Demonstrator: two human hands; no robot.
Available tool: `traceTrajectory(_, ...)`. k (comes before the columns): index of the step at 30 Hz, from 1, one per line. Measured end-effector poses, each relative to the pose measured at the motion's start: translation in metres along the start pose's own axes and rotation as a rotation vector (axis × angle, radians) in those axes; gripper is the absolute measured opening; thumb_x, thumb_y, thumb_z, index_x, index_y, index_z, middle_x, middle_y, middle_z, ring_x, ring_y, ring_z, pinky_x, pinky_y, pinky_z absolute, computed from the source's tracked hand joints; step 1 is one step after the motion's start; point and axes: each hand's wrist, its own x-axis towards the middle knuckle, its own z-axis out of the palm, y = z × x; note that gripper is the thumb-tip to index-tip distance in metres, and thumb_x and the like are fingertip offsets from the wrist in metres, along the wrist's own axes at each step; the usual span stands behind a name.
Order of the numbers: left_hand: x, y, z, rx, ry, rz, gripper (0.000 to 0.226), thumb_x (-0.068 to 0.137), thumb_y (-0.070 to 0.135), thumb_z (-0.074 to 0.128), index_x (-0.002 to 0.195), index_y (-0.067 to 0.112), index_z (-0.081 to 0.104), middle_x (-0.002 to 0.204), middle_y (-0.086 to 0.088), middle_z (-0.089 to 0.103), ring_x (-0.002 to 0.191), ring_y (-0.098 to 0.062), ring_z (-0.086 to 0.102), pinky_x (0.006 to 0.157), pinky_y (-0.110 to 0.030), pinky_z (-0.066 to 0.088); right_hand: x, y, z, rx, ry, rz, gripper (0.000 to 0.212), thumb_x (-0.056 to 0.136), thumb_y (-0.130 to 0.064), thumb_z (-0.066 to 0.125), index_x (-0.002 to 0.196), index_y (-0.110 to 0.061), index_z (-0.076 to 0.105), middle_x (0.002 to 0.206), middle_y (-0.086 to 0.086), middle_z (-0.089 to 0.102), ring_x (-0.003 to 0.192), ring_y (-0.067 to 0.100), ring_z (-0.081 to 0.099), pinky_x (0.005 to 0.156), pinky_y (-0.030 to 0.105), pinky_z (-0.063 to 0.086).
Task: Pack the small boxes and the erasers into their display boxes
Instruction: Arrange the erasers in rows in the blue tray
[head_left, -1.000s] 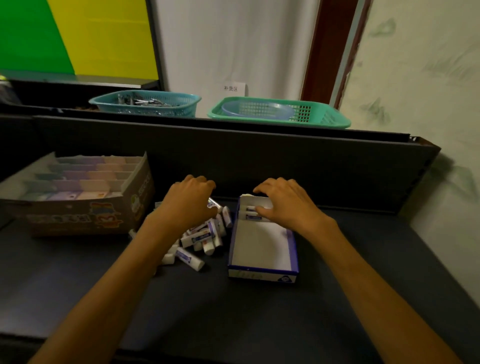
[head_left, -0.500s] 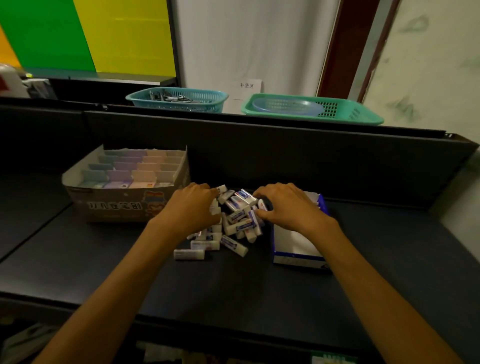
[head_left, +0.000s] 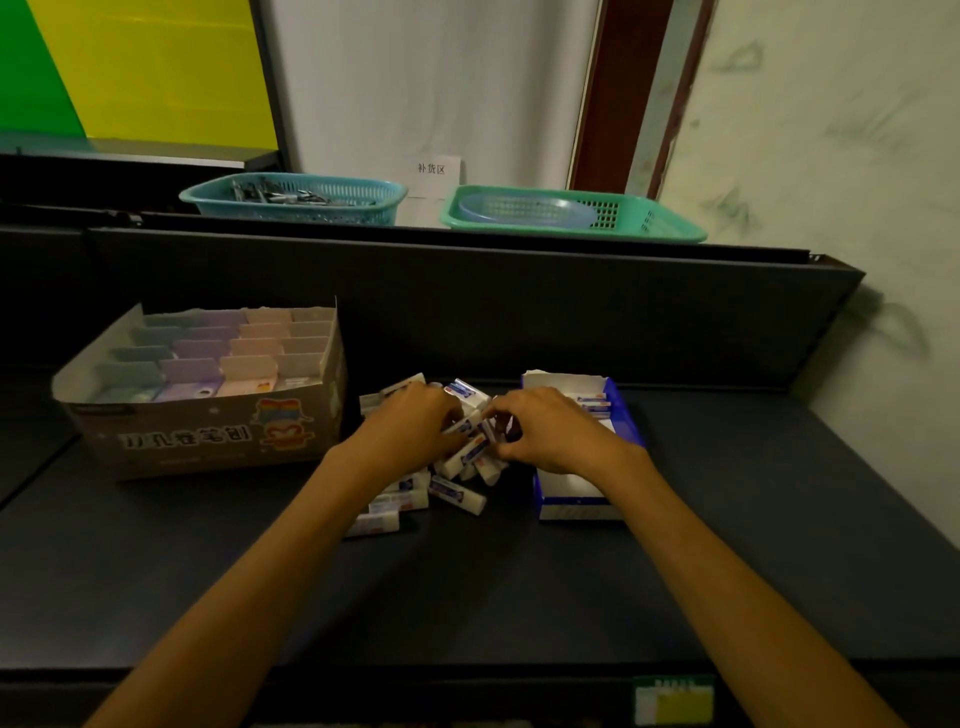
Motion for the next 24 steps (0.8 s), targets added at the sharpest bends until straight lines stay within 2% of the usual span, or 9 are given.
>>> traceTrajectory(4,0.005,-0.006,0.002,-0.121,0.015,-0.009,0.025,0.088,0.029,0.062,0.110,0.018,0.063,0.100,-0.001,0.066,0.079,-0.007,0.059,0.071,-0.020,0.049,0.007,0.005,0.005,0.001,-0.009,0.016,0.042,0.083,-0.033,0.067,0.123,-0.029,0.056,0.109,-0.004,0.060,0.097,0.012,0.055,0.086,0.035,0.051)
traceTrajectory(8,0.003,-0.014,-0.004,-0.242,0.063,-0.030,0.036,0.088,0.022,0.063,0.123,0.021,0.055,0.113,0.000,0.062,0.095,-0.009,0.061,0.084,-0.023,0.050,0.013,0.009,0.010,0.014,-0.021,0.048,0.042,0.082,-0.037,0.067,0.122,-0.031,0.055,0.111,-0.004,0.059,0.102,0.017,0.053,0.090,0.041,0.049)
traceTrajectory(11,0.002,-0.018,-0.010,-0.327,0.137,0.004,0.037,0.085,0.015,0.065,0.121,0.022,0.057,0.111,0.003,0.061,0.096,-0.009,0.060,0.085,-0.024,0.050,0.016,0.011,0.011,0.040,-0.033,0.058,0.042,0.082,-0.035,0.068,0.120,-0.031,0.052,0.112,-0.002,0.059,0.105,0.019,0.052,0.091,0.042,0.049)
traceTrajectory(13,0.002,-0.019,-0.012,-0.371,0.178,0.035,0.033,0.084,0.014,0.067,0.115,0.022,0.060,0.105,0.008,0.061,0.093,-0.003,0.057,0.080,-0.017,0.047,0.016,0.013,0.008,0.103,-0.027,0.048,0.043,0.082,-0.032,0.069,0.120,-0.031,0.051,0.113,-0.004,0.059,0.104,0.016,0.053,0.090,0.039,0.050)
traceTrajectory(15,0.002,-0.019,-0.013,-0.391,0.217,0.058,0.029,0.082,0.016,0.069,0.109,0.024,0.061,0.100,0.012,0.059,0.088,0.003,0.055,0.072,-0.011,0.042,0.013,0.014,0.002,0.234,-0.008,0.025,0.041,0.083,-0.025,0.069,0.120,-0.028,0.052,0.109,-0.008,0.059,0.097,0.008,0.056,0.085,0.029,0.051)
traceTrajectory(17,0.003,-0.018,-0.015,-0.415,0.242,0.058,0.028,0.080,0.018,0.071,0.105,0.025,0.061,0.095,0.014,0.059,0.083,0.004,0.055,0.067,-0.011,0.040,0.008,0.014,-0.009,0.351,0.025,0.013,0.039,0.085,-0.019,0.068,0.120,-0.024,0.053,0.103,-0.012,0.057,0.089,0.004,0.057,0.075,0.019,0.049)
traceTrajectory(20,0.006,-0.012,-0.017,-0.463,0.254,0.055,0.028,0.078,0.017,0.072,0.102,0.023,0.060,0.090,0.012,0.059,0.082,0.002,0.057,0.068,-0.013,0.042,0.001,0.022,-0.023,0.419,0.090,0.005,0.035,0.083,-0.022,0.071,0.116,-0.023,0.059,0.103,-0.009,0.060,0.089,0.005,0.059,0.075,0.019,0.050)
traceTrajectory(24,0.015,0.000,-0.015,-0.462,0.214,0.073,0.031,0.083,0.020,0.068,0.112,0.022,0.060,0.096,0.009,0.062,0.087,-0.003,0.058,0.078,-0.020,0.047,-0.011,0.040,-0.033,0.541,0.143,0.026,0.027,0.081,-0.021,0.072,0.106,-0.026,0.064,0.099,-0.010,0.066,0.088,0.000,0.064,0.071,0.014,0.051)
